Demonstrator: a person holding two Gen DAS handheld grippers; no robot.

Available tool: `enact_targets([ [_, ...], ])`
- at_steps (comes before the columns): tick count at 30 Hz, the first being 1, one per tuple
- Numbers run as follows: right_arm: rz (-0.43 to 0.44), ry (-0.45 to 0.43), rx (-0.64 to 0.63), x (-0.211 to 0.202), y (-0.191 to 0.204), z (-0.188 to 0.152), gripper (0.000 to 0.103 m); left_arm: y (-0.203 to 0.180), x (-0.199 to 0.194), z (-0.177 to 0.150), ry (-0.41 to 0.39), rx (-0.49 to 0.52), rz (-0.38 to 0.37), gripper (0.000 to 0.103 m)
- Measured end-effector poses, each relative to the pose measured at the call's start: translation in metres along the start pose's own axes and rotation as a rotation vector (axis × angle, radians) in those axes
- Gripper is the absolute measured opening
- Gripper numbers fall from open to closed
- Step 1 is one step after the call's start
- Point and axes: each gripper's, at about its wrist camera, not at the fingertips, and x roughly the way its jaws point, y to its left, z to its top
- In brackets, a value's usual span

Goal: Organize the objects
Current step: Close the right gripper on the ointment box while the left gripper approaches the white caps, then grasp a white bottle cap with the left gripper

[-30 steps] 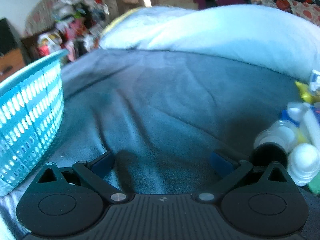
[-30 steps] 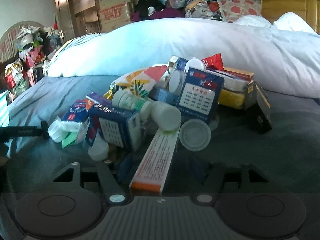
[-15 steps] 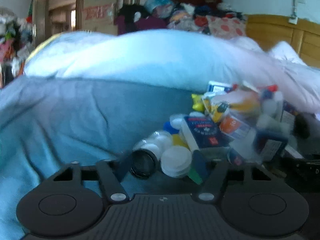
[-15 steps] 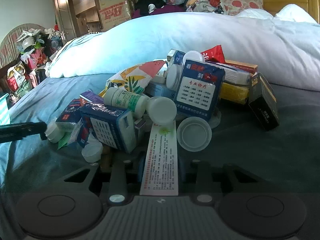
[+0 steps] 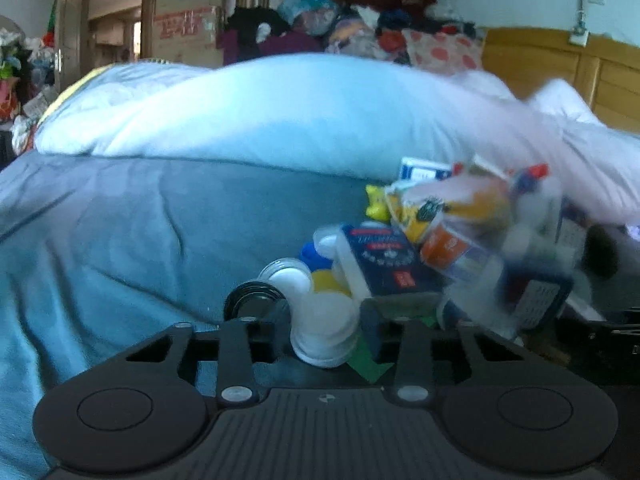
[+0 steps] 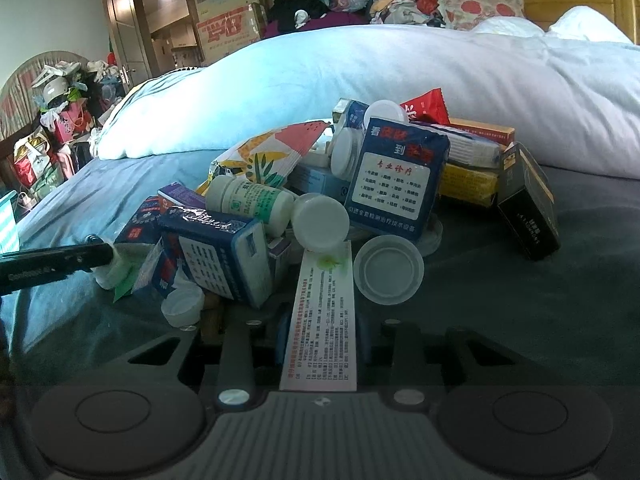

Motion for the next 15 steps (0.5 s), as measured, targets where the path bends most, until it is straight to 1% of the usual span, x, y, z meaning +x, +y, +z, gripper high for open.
enact_targets([
  [4, 0.004, -0.001, 0.011, 0.0, -0.001, 0.0, 0.035, -0.004, -0.02, -0.001, -0.027, 0.01, -0.009, 0.033],
  [5, 0.006, -0.002, 0.014, 0.0, 0.0, 0.0, 0.035, -0.006, -0.025, -0.002, -0.036, 0.013, -0.007, 0.028],
  [7, 0.008, -0.004, 0.02, 0.0, 0.0, 0.0, 0.034, -0.007, -0.035, -0.003, -0.035, 0.001, -0.003, 0.004],
  [9, 0.012, -0.003, 0.019, -0.002, -0.002, 0.001, 0.034, -0.008, -0.045, -0.003, -0.035, -0.01, -0.008, 0.005],
  [11, 0.018, 0.0, 0.014, -0.003, -0.001, 0.002, 0.032, -0.012, -0.053, -0.001, -0.045, 0.012, -0.003, 0.005],
  [13, 0.028, 0.002, 0.015, -0.007, -0.002, 0.003, 0.032, -0.012, -0.055, -0.002, -0.036, 0.016, -0.001, 0.006],
  [15, 0.032, -0.008, 0.001, -0.012, 0.002, 0.004, 0.032, -0.009, -0.052, -0.005, -0.011, 0.013, 0.002, 0.009],
])
